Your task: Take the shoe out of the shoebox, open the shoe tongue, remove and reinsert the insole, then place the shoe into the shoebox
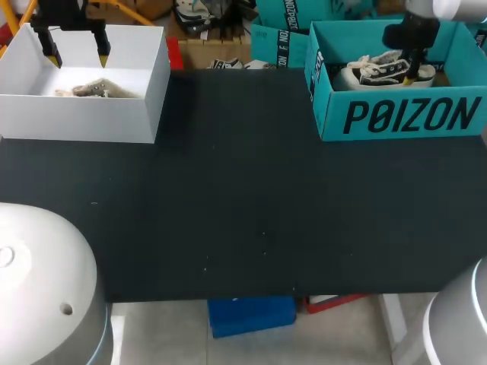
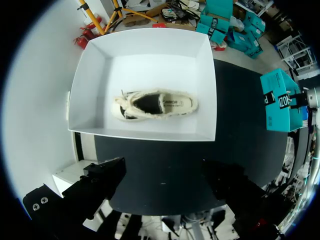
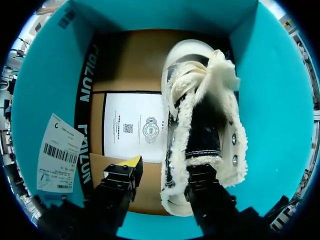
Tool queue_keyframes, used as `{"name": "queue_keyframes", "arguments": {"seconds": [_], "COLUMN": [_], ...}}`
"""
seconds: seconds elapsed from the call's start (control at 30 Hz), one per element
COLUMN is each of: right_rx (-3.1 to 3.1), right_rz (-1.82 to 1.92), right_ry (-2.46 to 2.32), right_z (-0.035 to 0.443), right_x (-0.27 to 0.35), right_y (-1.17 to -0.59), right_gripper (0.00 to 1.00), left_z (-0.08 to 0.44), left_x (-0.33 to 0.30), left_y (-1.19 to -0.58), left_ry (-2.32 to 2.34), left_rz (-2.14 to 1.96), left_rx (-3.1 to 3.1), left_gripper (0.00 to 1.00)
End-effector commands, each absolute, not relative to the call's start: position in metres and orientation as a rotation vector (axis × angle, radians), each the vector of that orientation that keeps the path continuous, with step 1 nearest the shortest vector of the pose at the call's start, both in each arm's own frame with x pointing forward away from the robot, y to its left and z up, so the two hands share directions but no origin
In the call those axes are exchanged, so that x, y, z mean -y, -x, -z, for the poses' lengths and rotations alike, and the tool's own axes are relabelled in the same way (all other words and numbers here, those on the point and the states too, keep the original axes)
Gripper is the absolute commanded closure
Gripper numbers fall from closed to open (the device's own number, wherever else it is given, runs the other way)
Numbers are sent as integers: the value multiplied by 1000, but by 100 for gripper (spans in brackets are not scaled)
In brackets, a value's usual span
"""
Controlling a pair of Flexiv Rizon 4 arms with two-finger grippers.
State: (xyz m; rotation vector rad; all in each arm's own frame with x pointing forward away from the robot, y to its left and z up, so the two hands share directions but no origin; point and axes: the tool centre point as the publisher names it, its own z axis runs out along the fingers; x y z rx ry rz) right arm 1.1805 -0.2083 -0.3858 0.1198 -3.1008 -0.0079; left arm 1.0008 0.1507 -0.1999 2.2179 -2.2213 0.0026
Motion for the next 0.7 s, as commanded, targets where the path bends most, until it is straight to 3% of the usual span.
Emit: {"name": "queue_keyframes", "arguments": {"seconds": [0.03,0.37,0.53,0.6,0.7], "right_rx": [3098,3094,3094,3093,3092], "right_rz": [13,13,5,4,8], "right_ry": [-120,-138,-140,-140,-138], "right_z": [397,405,409,411,412], "right_x": [205,203,204,204,202], "right_y": [-1186,-1193,-1195,-1195,-1195], "right_gripper": [58,61,92,99,100], "left_z": [200,200,200,200,200], "left_x": [-150,-150,-150,-150,-150], "left_y": [-1001,-1001,-1001,-1001,-1001], "left_ry": [-2219,-2219,-2219,-2219,-2219], "left_rz": [1,1,1,1,1], "left_rx": [2221,2221,2221,2221,2221], "left_gripper": [0,0,0,0,0]}}
